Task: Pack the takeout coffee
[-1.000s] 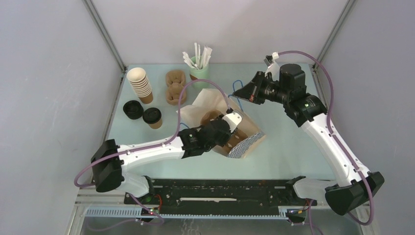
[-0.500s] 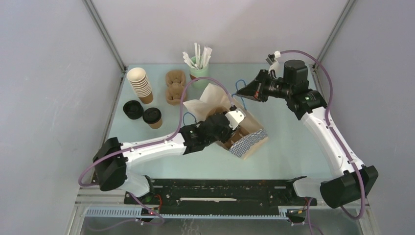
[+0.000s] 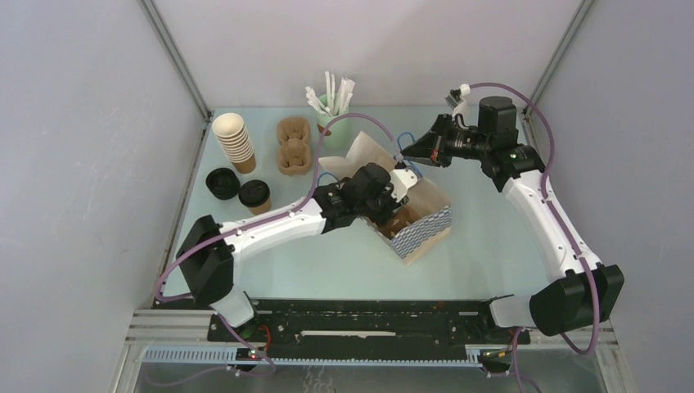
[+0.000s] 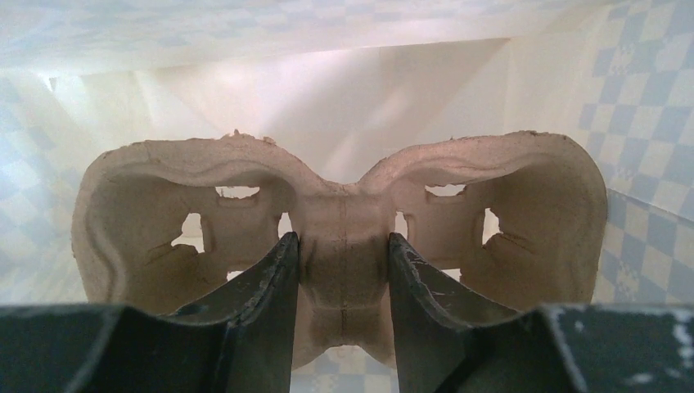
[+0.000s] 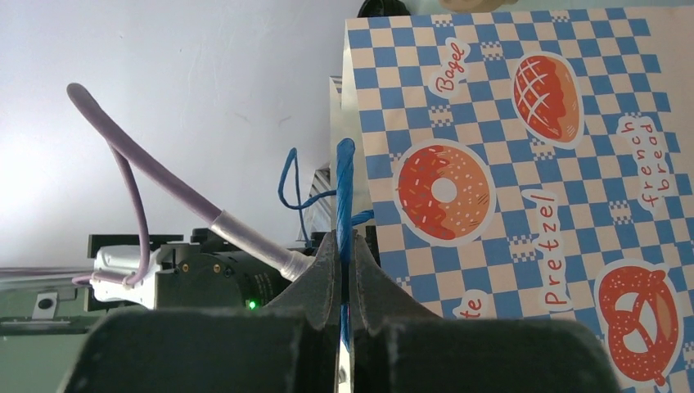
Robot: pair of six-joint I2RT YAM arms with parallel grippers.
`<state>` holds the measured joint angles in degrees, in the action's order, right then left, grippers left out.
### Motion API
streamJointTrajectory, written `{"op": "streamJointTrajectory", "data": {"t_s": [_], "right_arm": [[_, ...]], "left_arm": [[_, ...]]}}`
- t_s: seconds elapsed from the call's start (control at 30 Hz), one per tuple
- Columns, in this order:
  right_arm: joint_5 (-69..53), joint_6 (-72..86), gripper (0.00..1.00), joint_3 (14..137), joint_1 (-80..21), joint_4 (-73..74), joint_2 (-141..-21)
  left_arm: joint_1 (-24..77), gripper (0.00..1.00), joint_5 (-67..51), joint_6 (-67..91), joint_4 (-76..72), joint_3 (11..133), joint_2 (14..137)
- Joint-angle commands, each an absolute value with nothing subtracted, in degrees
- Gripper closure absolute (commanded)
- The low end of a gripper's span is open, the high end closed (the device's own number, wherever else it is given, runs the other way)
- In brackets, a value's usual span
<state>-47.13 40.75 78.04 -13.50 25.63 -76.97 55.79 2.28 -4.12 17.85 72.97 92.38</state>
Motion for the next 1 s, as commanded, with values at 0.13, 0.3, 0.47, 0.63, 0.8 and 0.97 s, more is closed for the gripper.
{"op": "streamJointTrajectory", "data": {"t_s": [0.13,0.3,0.47,0.63,0.8,0.97], "right_arm": [[-49.6,37.0,1.00,82.4,-14.0,27.1,-77.5],[-49.6,39.4,1.00,83.8,-15.6,23.9,-76.8],[-48.7,40.6,1.00,82.2,-15.8,23.3,-76.3],[-46.9,40.8,1.00,81.0,-15.8,23.5,-75.0],[-42.6,42.6,1.00,80.6,-15.7,24.2,-73.9],[-38.8,45.0,1.00,79.6,-16.1,24.4,-72.7]], "left_arm": [[55.5,0.67,2.1,-0.3,21.9,79.5,92.3],[55.5,0.67,2.0,1.8,21.9,80.6,92.9],[55.5,0.67,3.7,2.1,20.5,78.7,93.4],[55.8,0.69,10.3,6.2,18.8,78.3,93.6],[58.3,0.68,17.3,9.5,18.2,79.5,94.8],[60.1,0.66,21.5,17.5,21.0,81.4,97.0]]}}
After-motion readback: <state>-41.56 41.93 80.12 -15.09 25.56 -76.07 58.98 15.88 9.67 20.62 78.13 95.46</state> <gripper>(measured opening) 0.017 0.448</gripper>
